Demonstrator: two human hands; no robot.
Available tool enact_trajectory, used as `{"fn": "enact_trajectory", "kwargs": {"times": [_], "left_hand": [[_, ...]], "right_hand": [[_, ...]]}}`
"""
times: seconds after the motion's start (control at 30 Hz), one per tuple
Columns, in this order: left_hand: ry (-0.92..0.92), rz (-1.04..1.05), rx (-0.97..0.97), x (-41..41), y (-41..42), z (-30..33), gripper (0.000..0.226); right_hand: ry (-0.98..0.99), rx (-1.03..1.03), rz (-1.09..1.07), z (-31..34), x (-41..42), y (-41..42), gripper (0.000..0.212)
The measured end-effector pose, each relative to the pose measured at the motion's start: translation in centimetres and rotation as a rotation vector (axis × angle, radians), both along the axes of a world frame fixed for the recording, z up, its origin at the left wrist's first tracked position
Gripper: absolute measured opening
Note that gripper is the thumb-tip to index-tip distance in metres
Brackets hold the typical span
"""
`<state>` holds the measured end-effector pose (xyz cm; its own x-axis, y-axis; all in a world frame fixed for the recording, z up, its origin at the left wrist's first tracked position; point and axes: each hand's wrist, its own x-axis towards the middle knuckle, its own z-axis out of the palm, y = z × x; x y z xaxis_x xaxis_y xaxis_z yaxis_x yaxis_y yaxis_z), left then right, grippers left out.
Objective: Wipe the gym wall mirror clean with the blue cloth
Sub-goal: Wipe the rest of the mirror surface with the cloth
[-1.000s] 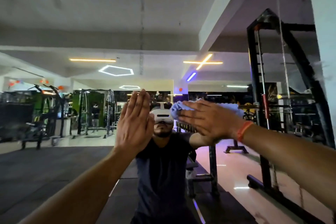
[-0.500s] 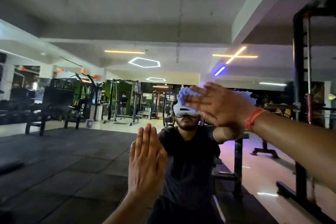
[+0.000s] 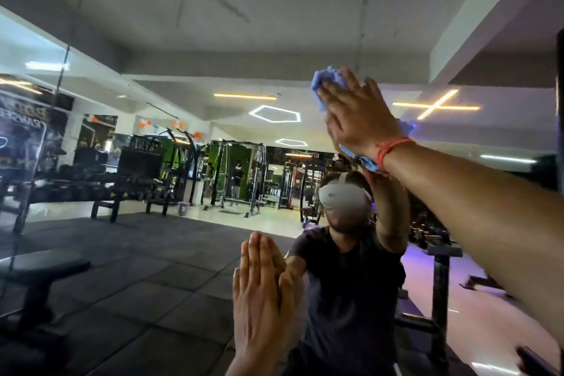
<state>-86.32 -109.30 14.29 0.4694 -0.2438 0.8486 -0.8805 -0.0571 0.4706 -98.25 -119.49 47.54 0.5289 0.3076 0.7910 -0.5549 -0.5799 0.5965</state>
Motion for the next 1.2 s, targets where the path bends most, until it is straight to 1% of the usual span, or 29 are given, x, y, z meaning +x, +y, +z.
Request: {"fn": "enact_trajectory", "kwargs": {"times": [0.03, 0.07, 0.1, 0.2, 0.23, 0.27, 0.3, 0.33, 0.4, 0.43, 0.47, 0.5, 0.57, 0.63, 0.67, 0.7, 0.73, 0.77, 0.8, 0.83, 0.9, 0.93, 0.97, 1.0, 1.03, 1.07, 1.13, 1.17, 1.2], "left_hand": [[0.001, 0.008, 0.0, 0.4, 0.3, 0.1, 0.074], [0.001, 0.017, 0.004, 0.8, 0.6, 0.3, 0.074], [0.0, 0.03, 0.011, 1.3, 1.0, 0.5, 0.074], [0.016, 0.062, 0.06, 2.9, 2.0, 0.6, 0.075], [0.023, 0.064, 0.07, 3.4, 2.4, 0.5, 0.075], [0.028, 0.062, 0.078, 3.8, 2.8, 0.4, 0.075], [0.027, 0.05, 0.09, 4.2, 3.1, 0.3, 0.074], [0.017, 0.034, 0.099, 4.5, 3.5, 0.2, 0.074], [-0.017, 0.003, 0.088, 4.9, 3.7, 0.1, 0.074], [-0.024, -0.001, 0.084, 5.1, 3.8, -0.1, 0.075], [-0.024, -0.001, 0.083, 5.3, 3.9, -0.3, 0.075], [-0.015, 0.0, 0.085, 5.4, 3.9, -0.8, 0.075], [-0.01, 0.013, 0.087, 5.2, 4.1, -2.2, 0.075], [-0.001, 0.016, 0.108, 5.0, 4.4, -4.2, 0.074], [0.0, 0.007, 0.121, 4.8, 4.7, -5.2, 0.074], [-0.005, -0.001, 0.132, 4.7, 5.0, -6.2, 0.074], [-0.014, -0.002, 0.145, 4.6, 5.3, -7.1, 0.074], [-0.016, 0.003, 0.158, 4.5, 5.4, -8.1, 0.073], [-0.014, 0.01, 0.165, 4.3, 5.4, -9.1, 0.073], [-0.003, 0.014, 0.17, 3.9, 5.3, -10.4, 0.072], [0.043, 0.017, 0.173, 2.9, 5.1, -13.1, 0.072], [0.076, 0.024, 0.176, 2.3, 4.9, -14.7, 0.071], [0.108, 0.027, 0.18, 1.8, 4.6, -16.2, 0.072], [0.144, 0.026, 0.191, 1.2, 4.4, -17.8, 0.072], [0.186, 0.025, 0.201, 0.7, 4.2, -19.1, 0.072], [0.233, 0.024, 0.21, 0.1, 3.9, -20.2, 0.073], [0.305, 0.026, 0.216, -0.8, 3.5, -22.2, 0.074], [0.328, 0.019, 0.209, -1.3, 3.4, -23.1, 0.073], [0.338, 0.019, 0.2, -1.5, 3.3, -23.8, 0.072]], "right_hand": [[-0.099, 0.065, 0.055, -0.2, 1.5, 0.8, 0.065], [-0.111, 0.076, 0.095, -1.6, 3.4, 1.3, 0.067], [-0.019, 0.04, 0.107, -3.9, 5.2, 1.9, 0.068], [0.55, -0.324, 0.091, -10.9, 7.7, 1.8, 0.056], [0.683, -0.39, 0.041, -10.6, 7.3, 1.9, 0.052], [0.714, -0.457, 0.005, -8.9, 6.8, 1.8, 0.051], [0.636, -0.475, -0.024, -6.7, 6.6, 1.8, 0.051], [0.487, -0.4, -0.055, -4.2, 6.5, 2.1, 0.053], [0.094, -0.146, -0.034, -0.1, 5.9, 3.0, 0.057], [-0.019, -0.02, 0.027, 0.0, 6.3, 3.5, 0.059], [-0.055, 0.047, 0.086, -1.2, 7.1, 4.0, 0.062], [-0.027, 0.059, 0.139, -3.7, 8.2, 4.0, 0.062], [0.193, 0.011, 0.163, -11.8, 8.4, 3.4, 0.06], [0.47, -0.134, 0.123, -20.2, 5.6, 1.5, 0.056], [0.61, -0.203, 0.078, -22.8, 3.2, 0.6, 0.054], [0.713, -0.279, 0.054, -23.6, 0.7, -0.4, 0.054], [0.759, -0.336, 0.033, -23.0, -1.3, -1.5, 0.054], [0.713, -0.406, 0.022, -21.6, -2.8, -2.5, 0.053], [0.611, -0.425, 0.006, -19.5, -3.9, -3.2, 0.053], [0.452, -0.371, 0.01, -17.3, -4.5, -3.7, 0.052], [0.11, -0.116, 0.03, -14.6, -4.5, -2.8, 0.053], [0.002, -0.02, 0.06, -15.3, -3.6, -2.2, 0.054], [-0.045, 0.024, 0.094, -17.0, -2.4, -1.6, 0.054], [-0.026, 0.037, 0.12, -20.1, -1.0, -1.3, 0.054], [0.057, 0.009, 0.139, -23.6, 0.0, -1.0, 0.053], [0.196, -0.046, 0.148, -27.3, 0.9, -0.9, 0.052], [0.541, -0.169, 0.138, -34.1, 1.3, -0.8, 0.048], [0.705, -0.235, 0.111, -36.1, 1.2, -0.8, 0.047], [0.81, -0.295, 0.095, -36.5, 1.1, -0.8, 0.046]]}}
